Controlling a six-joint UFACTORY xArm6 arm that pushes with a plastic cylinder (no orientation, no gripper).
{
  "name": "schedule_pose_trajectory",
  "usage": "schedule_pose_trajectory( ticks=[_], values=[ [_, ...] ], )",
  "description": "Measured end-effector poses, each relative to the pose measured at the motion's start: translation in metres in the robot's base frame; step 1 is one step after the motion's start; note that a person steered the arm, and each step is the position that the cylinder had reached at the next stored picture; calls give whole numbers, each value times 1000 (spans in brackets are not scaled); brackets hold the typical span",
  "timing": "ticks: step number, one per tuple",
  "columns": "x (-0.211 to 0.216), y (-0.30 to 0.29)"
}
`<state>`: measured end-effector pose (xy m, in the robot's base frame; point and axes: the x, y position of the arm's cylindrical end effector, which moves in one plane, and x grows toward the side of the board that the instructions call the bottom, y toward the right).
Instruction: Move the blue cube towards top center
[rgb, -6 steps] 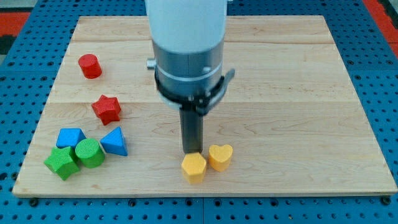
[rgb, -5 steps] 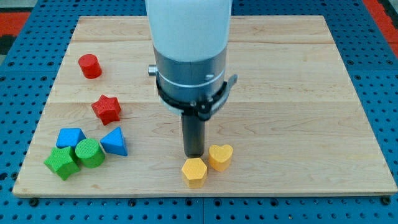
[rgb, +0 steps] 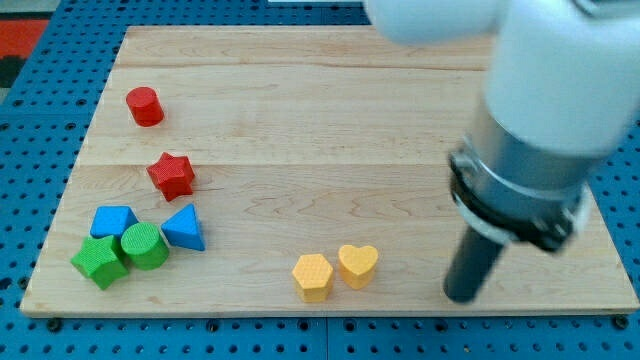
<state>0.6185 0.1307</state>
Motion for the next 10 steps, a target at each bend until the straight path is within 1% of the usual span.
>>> schedule_pose_trajectory(
  ticks=[1,2,3,5,6,7,8,9,10],
  values=[
    [-1,-21],
    [1,-76],
    [0,-85],
    [0,-127],
    [-8,-140],
    [-8,-141],
    [-1,-179],
    [-19,-236],
    [-28,-211]
  ],
)
